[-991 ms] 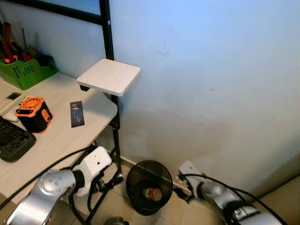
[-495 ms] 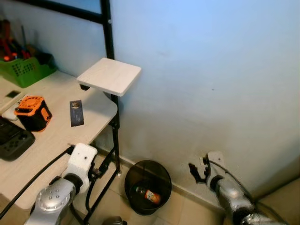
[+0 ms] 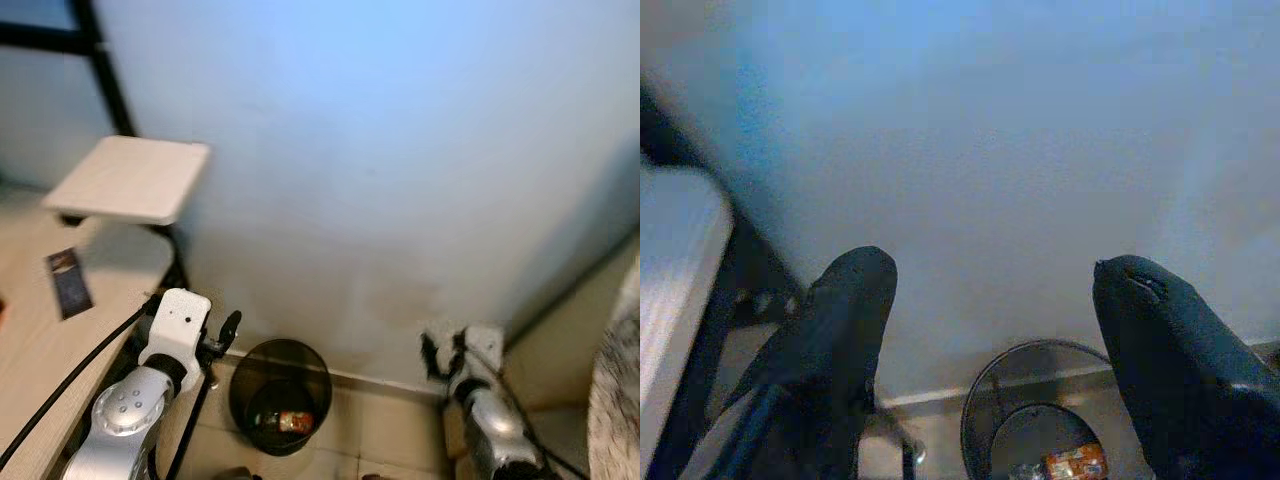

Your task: Clean up the room

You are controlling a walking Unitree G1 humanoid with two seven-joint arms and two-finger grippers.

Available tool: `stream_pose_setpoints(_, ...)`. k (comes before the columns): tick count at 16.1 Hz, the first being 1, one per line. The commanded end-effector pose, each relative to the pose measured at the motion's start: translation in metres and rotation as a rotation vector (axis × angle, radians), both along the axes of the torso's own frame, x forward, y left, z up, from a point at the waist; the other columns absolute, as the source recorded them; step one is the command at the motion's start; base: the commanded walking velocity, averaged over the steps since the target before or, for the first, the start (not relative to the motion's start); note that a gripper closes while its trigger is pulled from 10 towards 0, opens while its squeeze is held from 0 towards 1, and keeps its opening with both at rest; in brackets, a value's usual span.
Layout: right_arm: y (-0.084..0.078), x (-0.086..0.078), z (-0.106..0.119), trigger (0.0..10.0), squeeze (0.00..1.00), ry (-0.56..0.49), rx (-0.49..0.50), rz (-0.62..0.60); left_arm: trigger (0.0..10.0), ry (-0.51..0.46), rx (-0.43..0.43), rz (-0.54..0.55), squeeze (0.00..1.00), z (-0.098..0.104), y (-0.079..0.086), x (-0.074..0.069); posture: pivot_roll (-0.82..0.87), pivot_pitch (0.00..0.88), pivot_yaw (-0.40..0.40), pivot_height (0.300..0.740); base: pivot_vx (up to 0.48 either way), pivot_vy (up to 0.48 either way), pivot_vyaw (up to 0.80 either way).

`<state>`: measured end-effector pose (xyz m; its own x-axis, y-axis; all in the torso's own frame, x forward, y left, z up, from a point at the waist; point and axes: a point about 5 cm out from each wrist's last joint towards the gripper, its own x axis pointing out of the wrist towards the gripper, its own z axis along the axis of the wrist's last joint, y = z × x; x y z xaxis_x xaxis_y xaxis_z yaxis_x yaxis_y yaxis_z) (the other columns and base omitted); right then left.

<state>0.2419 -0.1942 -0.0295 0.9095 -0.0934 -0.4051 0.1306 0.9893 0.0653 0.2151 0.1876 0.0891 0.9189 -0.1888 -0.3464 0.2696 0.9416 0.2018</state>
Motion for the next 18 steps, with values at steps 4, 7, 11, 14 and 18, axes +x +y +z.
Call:
stream_pose_setpoints(4,-0.021,0.040,0.054,10.0,1.00,-0.160,-0.008,0.003,10.0,-0.064,0.029,0.007,0.00,0.012,0.000,0.017,0.13,0.000,-0.028,0.740,0.000,0.000,-0.80)
stream_pose_setpoints(7,0.008,0.036,0.078,10.0,1.00,-0.227,-0.028,0.033,10.0,-0.064,0.031,0.012,0.00,0.011,-0.001,0.021,0.11,0.000,-0.027,0.740,0.000,0.000,-0.80)
stream_pose_setpoints(11,0.031,0.023,0.096,10.0,1.00,-0.200,0.000,0.019,10.0,-0.057,0.051,0.018,0.00,0.012,0.003,0.021,0.13,0.000,-0.032,0.740,0.000,0.000,-0.80)
stream_pose_setpoints(14,0.045,0.011,0.102,10.0,1.00,-0.166,0.012,0.016,10.0,-0.057,0.057,0.028,0.00,0.014,0.008,0.019,0.13,0.000,-0.015,0.740,0.000,0.000,-0.80)
stream_pose_setpoints(18,0.043,0.007,0.110,10.0,1.00,-0.139,-0.001,0.029,10.0,-0.047,0.046,0.028,0.00,0.012,0.004,0.019,0.13,0.000,-0.018,0.740,0.000,0.000,-0.80)
